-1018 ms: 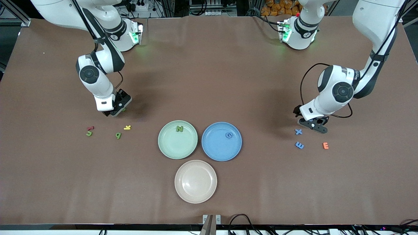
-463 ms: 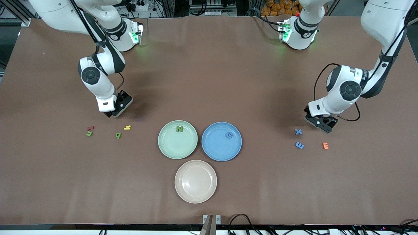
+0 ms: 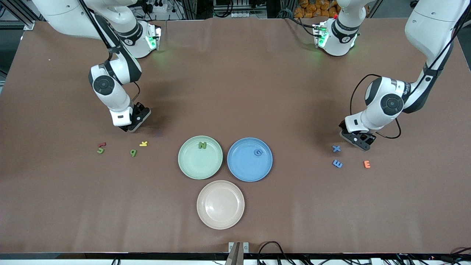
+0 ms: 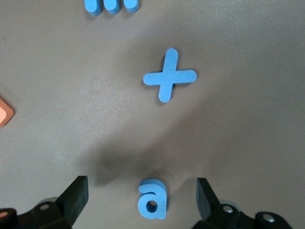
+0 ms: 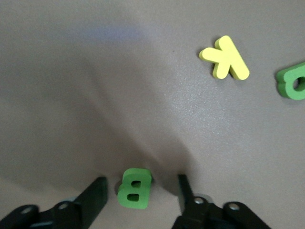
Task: Sort letters by color into matching plates
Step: 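Grasp the green B with the right gripper while the left gripper grasps blue a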
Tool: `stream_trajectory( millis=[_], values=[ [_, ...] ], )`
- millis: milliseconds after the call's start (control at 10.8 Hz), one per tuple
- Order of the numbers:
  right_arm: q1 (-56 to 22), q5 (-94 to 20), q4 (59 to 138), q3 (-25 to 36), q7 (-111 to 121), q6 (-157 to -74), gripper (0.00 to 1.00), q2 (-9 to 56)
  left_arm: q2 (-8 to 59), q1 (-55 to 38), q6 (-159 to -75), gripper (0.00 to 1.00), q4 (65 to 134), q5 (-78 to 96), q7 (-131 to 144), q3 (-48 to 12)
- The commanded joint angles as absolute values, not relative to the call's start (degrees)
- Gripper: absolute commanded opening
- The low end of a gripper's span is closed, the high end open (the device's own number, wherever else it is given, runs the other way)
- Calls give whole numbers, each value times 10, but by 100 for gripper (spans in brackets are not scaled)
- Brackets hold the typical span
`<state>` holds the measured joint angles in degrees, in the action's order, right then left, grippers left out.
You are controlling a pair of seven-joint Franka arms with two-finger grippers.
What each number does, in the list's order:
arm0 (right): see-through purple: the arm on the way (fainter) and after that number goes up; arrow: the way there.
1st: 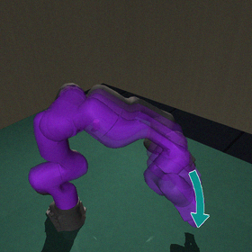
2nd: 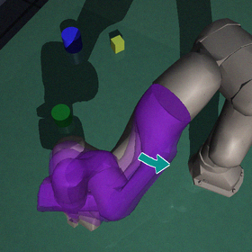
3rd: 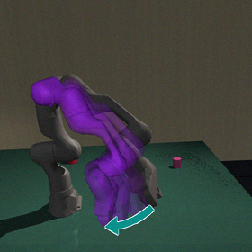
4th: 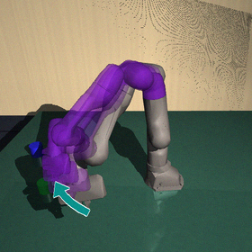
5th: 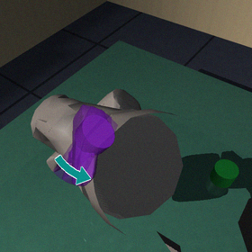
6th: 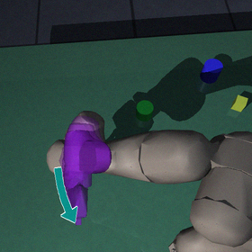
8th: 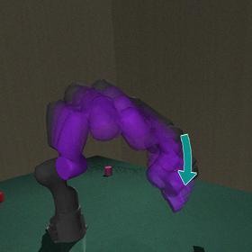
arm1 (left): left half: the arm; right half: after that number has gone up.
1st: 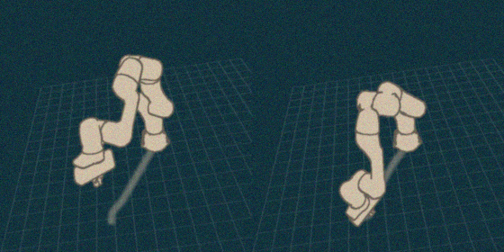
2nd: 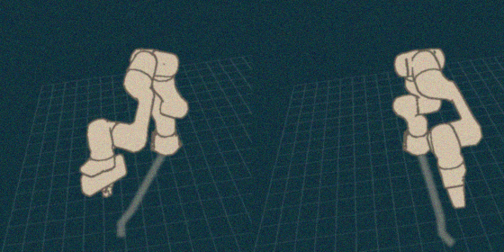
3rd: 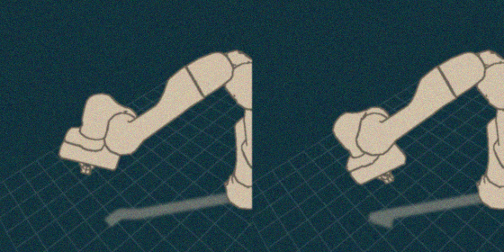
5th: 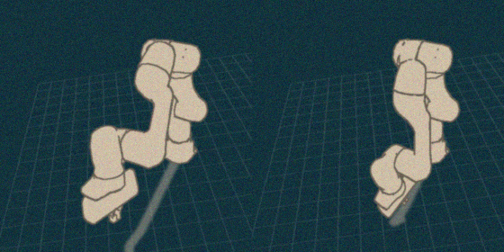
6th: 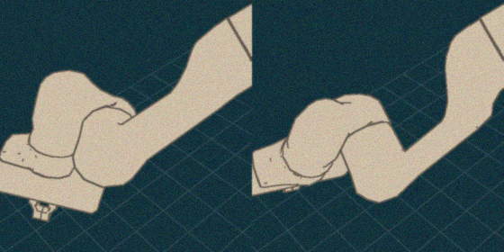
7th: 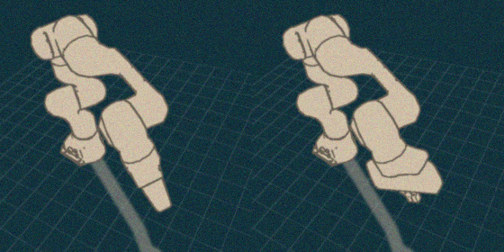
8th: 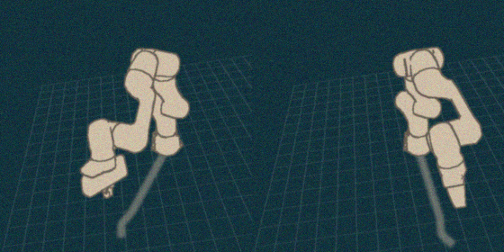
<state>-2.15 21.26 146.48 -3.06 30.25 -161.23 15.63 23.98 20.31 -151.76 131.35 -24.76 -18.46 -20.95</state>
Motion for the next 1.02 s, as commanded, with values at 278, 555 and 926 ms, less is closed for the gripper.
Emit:
stream_trajectory(
  millis=[278, 555, 926],
  values=[
    [-8, 229, 1469, -37, 304, -1620, 13, 156, 240, 226, -1526, 100, 1319, -264, -192, -217],
    [-9, 226, 1465, -38, 291, -1608, 9, 145, 239, 228, -1526, 100, 1324, -264, -188, -217],
    [-11, 215, 1439, -56, 188, -1574, 7, 131, 235, 230, -1526, 0, 1328, -259, -159, -218]
  ],
)
